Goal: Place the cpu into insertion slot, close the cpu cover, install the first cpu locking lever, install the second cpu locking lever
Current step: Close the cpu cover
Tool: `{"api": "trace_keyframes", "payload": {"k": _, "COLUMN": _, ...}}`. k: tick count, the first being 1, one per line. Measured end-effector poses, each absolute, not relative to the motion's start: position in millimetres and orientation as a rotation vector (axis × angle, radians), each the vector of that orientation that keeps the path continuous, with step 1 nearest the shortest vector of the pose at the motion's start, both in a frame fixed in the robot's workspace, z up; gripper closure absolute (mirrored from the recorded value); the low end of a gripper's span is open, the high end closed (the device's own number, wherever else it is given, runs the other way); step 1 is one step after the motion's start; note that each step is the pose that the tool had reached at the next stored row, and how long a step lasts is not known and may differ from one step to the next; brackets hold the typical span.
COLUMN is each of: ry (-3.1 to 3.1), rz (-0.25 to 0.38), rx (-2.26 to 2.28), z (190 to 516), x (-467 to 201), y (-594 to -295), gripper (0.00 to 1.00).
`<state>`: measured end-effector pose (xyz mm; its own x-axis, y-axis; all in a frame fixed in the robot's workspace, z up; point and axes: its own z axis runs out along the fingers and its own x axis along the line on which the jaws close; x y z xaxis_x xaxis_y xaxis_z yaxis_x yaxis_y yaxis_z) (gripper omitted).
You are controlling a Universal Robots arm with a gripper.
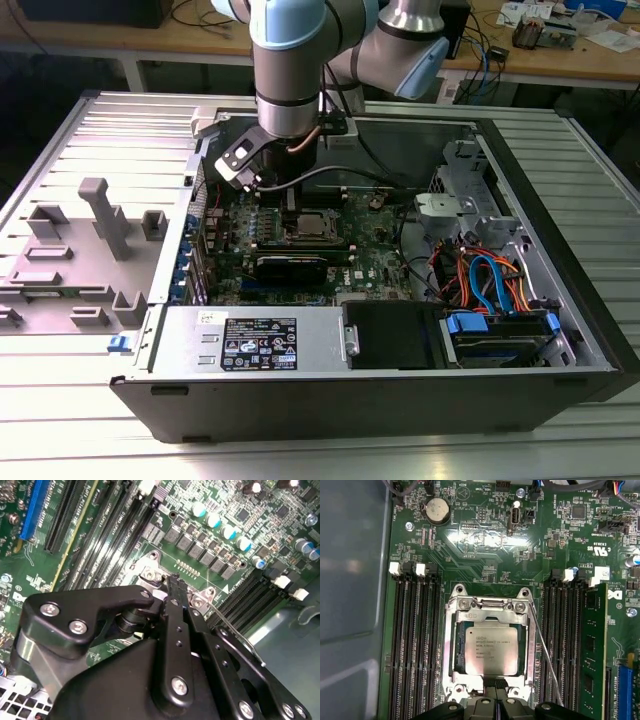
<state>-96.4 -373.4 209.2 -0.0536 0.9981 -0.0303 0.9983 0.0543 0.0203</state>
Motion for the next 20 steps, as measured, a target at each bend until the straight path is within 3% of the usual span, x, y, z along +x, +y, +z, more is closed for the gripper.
{"api": "trace_keyframes", "payload": {"k": 20, "ry": 2.249, "rz": -0.001, "rx": 2.131, "z": 210.0, "x": -96.8, "y": -373.6, "gripper": 0.89}}
